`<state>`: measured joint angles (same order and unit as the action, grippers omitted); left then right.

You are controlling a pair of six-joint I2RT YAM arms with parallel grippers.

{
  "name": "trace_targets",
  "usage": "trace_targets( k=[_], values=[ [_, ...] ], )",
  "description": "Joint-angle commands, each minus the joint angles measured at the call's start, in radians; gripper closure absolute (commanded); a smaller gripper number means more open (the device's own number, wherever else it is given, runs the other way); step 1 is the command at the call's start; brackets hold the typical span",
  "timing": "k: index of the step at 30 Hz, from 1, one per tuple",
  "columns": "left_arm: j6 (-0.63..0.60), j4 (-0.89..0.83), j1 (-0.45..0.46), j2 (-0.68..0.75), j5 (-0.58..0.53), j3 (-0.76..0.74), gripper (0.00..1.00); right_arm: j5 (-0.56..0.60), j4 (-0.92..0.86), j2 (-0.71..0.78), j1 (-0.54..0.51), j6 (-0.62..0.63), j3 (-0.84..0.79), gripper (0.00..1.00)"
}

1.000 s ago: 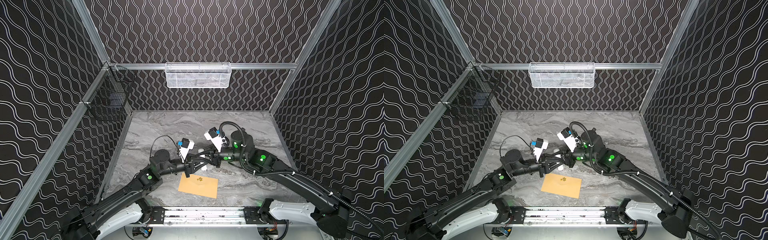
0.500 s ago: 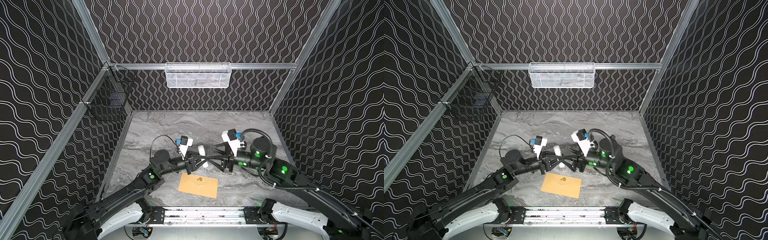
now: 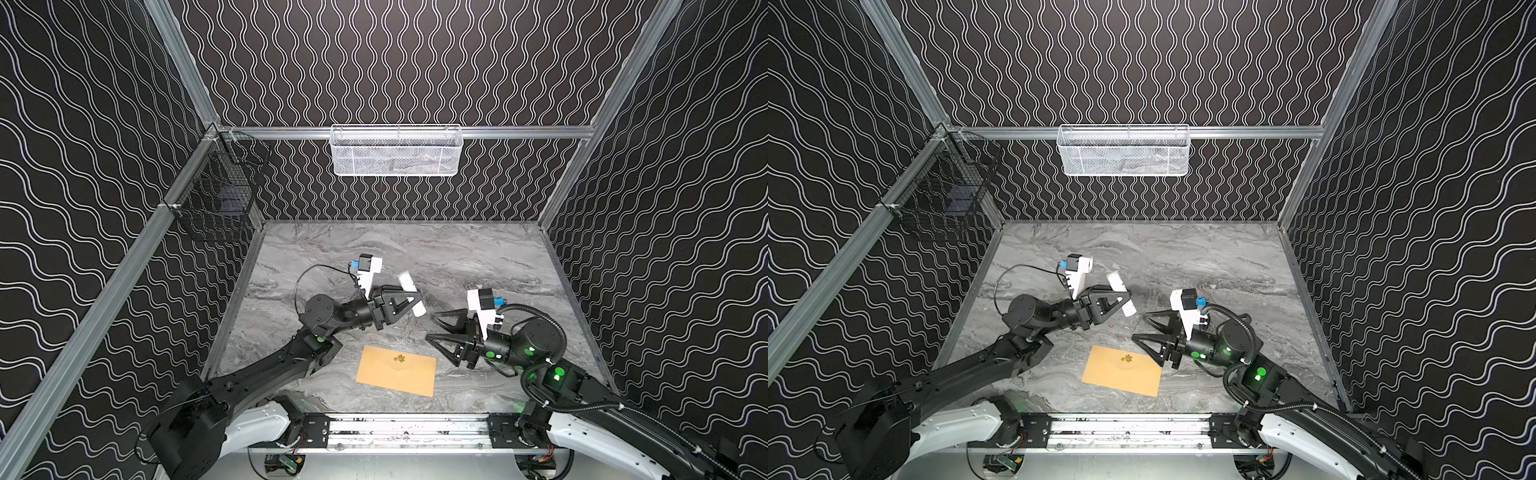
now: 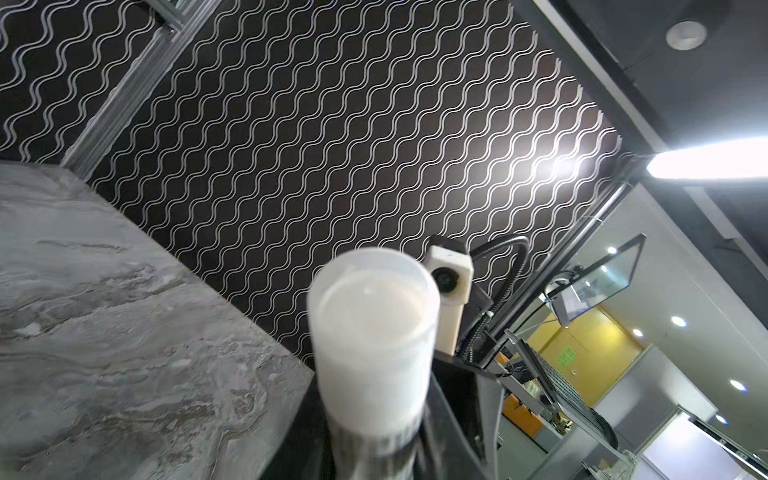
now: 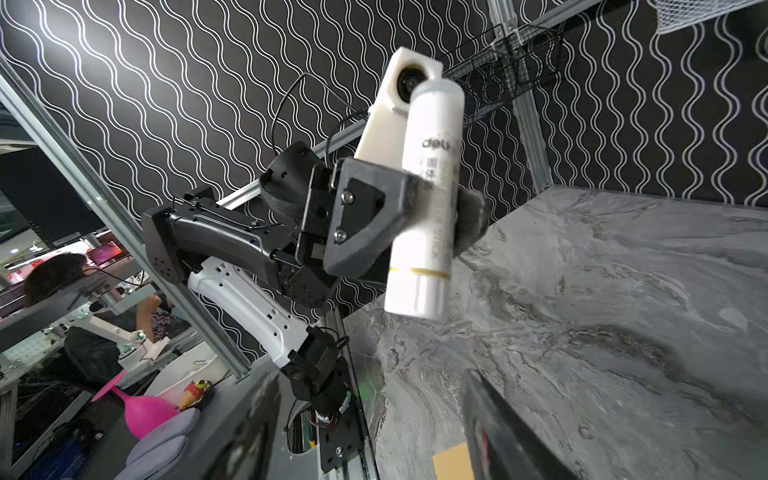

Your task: Place the letter into the envelope and seal it

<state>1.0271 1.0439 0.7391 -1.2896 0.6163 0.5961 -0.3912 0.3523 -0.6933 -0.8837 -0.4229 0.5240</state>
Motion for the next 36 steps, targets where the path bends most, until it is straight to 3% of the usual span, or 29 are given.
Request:
trace_targets(
  k=[1, 16, 25, 31, 36],
  values=[
    [0.011, 0.061, 0.012, 0.012, 0.001, 0.006, 1.00, -0.047, 0.179, -0.034, -0.001, -0.048, -0.003, 0.29],
    [0.001, 0.067, 0.022, 0.026, -0.007, -0.016, 1.00, -0.116, 0.242, -0.164, -0.001, -0.041, 0.071, 0.48],
    [-0.014, 0.044, 0.028, 0.033, -0.010, -0.013, 1.00, -0.135, 0.219, -0.191, -0.001, -0.027, 0.108, 0.70],
    [-0.018, 0.040, 0.030, 0.034, -0.011, -0.018, 1.00, -0.104, 0.161, -0.188, -0.001, -0.011, 0.134, 0.76],
    [-0.049, -0.012, 0.030, 0.055, -0.025, -0.021, 1.00, -0.019, -0.015, -0.194, -0.013, 0.034, 0.202, 0.81]
  ],
)
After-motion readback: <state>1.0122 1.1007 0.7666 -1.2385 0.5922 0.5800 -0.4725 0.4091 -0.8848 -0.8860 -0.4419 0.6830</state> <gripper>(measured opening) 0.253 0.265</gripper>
